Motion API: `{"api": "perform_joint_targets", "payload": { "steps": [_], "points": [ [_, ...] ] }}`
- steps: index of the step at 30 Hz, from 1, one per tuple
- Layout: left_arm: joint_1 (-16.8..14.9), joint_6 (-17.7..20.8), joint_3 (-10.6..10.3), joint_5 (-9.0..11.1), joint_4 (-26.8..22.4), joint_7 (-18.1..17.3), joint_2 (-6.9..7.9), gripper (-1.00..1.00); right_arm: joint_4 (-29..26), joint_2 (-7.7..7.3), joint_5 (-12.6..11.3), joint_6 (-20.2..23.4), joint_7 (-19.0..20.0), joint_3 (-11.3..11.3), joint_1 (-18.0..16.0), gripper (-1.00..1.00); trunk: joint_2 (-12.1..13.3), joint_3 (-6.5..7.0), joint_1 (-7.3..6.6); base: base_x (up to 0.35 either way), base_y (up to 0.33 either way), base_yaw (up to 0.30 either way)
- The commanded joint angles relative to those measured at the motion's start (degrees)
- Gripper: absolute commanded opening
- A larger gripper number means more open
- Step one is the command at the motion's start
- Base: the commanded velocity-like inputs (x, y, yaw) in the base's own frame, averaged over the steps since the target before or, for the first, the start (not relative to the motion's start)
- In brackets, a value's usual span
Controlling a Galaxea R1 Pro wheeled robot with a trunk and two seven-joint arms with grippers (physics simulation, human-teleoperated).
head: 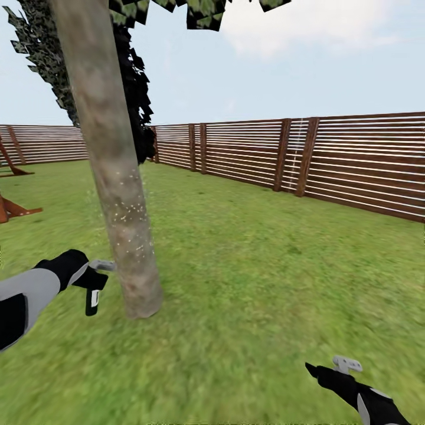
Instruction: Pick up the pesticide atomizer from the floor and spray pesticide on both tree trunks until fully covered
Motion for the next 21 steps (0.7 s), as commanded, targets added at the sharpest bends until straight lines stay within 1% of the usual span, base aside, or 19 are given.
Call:
{"api": "perform_joint_targets", "payload": {
  "steps": [1,4,8,12,15,16,17,18,20,21],
  "points": [
    [0.20,-0.01,-0.03,-0.04,0.00,0.01,-0.02,-1.00,0.00,0.00,0.00,0.02,0.00,0.00,0.00,1.00,0.00,0.00,0.00,-0.068,0.311,-0.017],
    [1.23,-0.07,-0.03,-0.04,-0.07,0.01,-0.04,-1.00,0.00,0.00,0.00,0.00,0.00,0.00,0.00,1.00,0.00,0.00,0.00,-0.049,0.227,-0.005],
    [3.23,-1.65,-0.03,-0.05,-0.09,0.01,-0.32,-1.00,0.00,0.00,0.00,0.02,0.00,0.00,0.00,1.00,0.00,0.00,0.00,-0.005,0.031,0.000],
    [3.56,-2.05,-0.03,-0.05,-0.09,0.01,-0.53,-1.00,0.00,0.00,0.00,-0.01,0.00,0.00,0.01,1.00,0.00,0.00,0.00,0.000,0.025,0.000],
    [3.89,-2.19,-0.03,-0.05,-0.04,0.01,-0.61,-1.00,0.00,0.00,0.00,-0.02,0.00,0.00,0.00,1.00,0.00,0.00,0.00,0.000,0.227,0.000],
    [4.01,-3.32,-0.01,0.09,0.00,0.06,-0.58,-1.00,0.00,0.00,0.00,0.01,0.00,0.00,0.00,1.00,0.00,0.00,0.00,0.000,0.299,0.000],
    [4.88,-5.67,0.02,0.18,0.06,0.14,-0.57,-1.00,0.00,0.00,0.00,0.01,0.00,0.00,0.00,1.00,0.00,0.00,0.00,0.000,0.309,0.000],
    [6.38,-6.72,0.04,0.15,0.12,0.22,-0.57,-1.00,0.00,0.00,0.00,-0.02,0.00,0.00,0.00,1.00,0.00,0.00,0.00,0.000,0.312,0.000],
    [8.16,-8.13,0.10,0.20,0.32,0.37,-0.39,-1.00,0.00,-0.06,0.00,0.01,0.00,0.00,0.00,1.00,0.00,0.00,0.00,0.000,0.314,0.000],
    [8.90,-9.77,0.12,0.23,0.38,0.41,-0.31,-1.00,0.00,-0.07,0.00,0.02,0.00,0.00,0.00,1.00,0.00,0.00,0.00,0.000,0.314,0.000]
  ]
}}
